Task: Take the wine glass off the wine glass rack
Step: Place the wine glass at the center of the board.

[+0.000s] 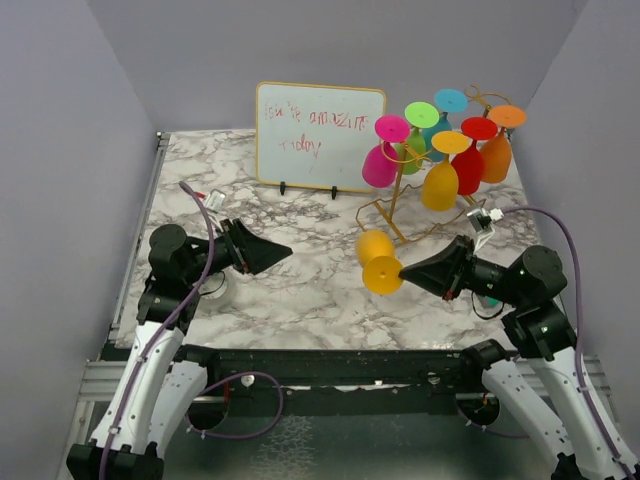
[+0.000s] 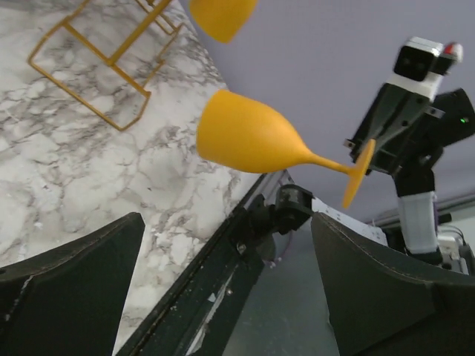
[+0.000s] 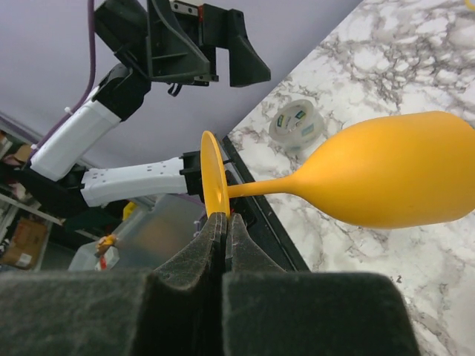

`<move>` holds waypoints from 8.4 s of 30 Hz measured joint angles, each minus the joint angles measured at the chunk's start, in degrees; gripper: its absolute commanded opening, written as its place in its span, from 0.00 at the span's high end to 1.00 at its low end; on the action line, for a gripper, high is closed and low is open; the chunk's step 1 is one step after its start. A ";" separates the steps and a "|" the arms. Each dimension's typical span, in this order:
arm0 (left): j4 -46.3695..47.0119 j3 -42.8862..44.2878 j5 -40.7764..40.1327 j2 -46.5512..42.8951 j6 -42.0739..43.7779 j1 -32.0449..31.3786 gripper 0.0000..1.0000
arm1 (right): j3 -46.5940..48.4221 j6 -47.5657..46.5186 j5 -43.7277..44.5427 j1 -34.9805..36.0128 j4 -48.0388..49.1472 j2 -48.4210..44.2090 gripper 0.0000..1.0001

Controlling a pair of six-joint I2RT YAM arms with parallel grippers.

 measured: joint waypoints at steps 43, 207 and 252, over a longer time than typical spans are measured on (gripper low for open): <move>5.38 11.23 -21.90 22.03 7.67 -46.03 0.46 | -4.04 4.57 -4.50 0.00 7.61 4.31 0.99; -23.80 -0.57 -78.99 -11.69 27.30 -46.36 0.01 | 37.77 -18.71 25.20 22.88 -26.86 38.73 0.99; -26.93 5.09 -63.21 12.76 25.81 7.39 0.01 | 85.13 -23.69 64.19 40.02 -20.13 97.92 0.99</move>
